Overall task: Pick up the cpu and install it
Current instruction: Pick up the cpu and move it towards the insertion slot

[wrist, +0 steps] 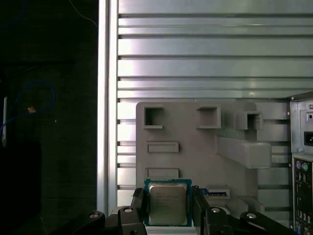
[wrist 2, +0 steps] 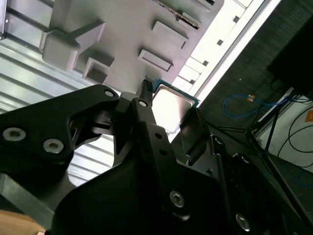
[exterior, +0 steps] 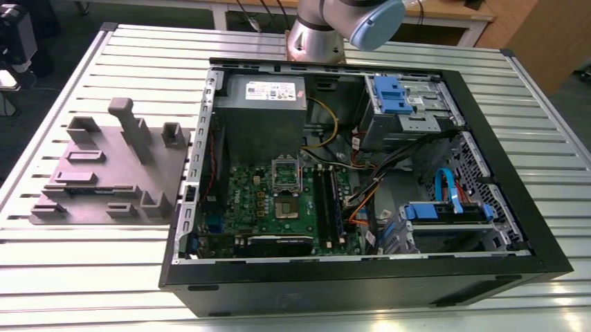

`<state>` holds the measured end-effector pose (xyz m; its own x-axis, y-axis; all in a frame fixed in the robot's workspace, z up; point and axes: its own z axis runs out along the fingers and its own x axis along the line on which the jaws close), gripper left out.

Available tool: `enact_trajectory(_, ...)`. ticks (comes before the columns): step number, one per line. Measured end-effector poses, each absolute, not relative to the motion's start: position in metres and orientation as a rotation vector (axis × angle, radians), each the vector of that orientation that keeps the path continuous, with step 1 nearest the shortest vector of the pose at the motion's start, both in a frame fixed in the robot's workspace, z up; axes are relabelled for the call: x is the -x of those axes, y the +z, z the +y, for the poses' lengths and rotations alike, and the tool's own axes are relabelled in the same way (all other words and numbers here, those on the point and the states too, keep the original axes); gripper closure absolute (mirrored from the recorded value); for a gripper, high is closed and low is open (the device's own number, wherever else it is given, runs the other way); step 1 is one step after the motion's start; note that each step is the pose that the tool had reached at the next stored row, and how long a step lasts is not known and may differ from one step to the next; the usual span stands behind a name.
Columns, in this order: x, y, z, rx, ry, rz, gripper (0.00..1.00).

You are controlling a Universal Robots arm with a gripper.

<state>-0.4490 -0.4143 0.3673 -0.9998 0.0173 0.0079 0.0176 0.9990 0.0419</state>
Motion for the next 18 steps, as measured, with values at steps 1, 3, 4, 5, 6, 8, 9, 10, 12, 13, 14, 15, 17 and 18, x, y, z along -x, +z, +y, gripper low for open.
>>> enact_trajectory(1, 0.449, 0.368, -0.414, 0.027, -0.066, -3.133, 0.53)
enact_trajectory(3, 0.449, 0.37, -0.414, 0.027, -0.066, -3.133, 0.53)
enact_trajectory(4, 0.449, 0.371, -0.414, 0.027, -0.066, -3.133, 0.53)
enact_trajectory(5, 0.449, 0.372, -0.414, 0.027, -0.066, -3.133, 0.53)
enact_trajectory(6, 0.449, 0.373, -0.414, 0.027, -0.066, -3.133, 0.53)
enact_trajectory(8, 0.449, 0.375, -0.414, 0.027, -0.066, -3.133, 0.53)
enact_trajectory(9, 0.449, 0.376, -0.414, 0.027, -0.066, -3.133, 0.53)
enact_trajectory(10, 0.449, 0.377, -0.414, 0.027, -0.066, -3.133, 0.53)
enact_trajectory(12, 0.449, 0.379, -0.414, 0.027, -0.066, -3.133, 0.53)
enact_trajectory(13, 0.449, 0.381, -0.414, 0.027, -0.066, -3.133, 0.53)
enact_trajectory(14, 0.449, 0.382, -0.414, 0.027, -0.066, -3.133, 0.53)
enact_trajectory(15, 0.449, 0.383, -0.414, 0.027, -0.066, -3.133, 0.53)
enact_trajectory(17, 0.449, 0.384, -0.414, 0.027, -0.066, -3.134, 0.53)
enact_trajectory(18, 0.449, 0.384, -0.414, 0.027, -0.066, -3.134, 0.53)
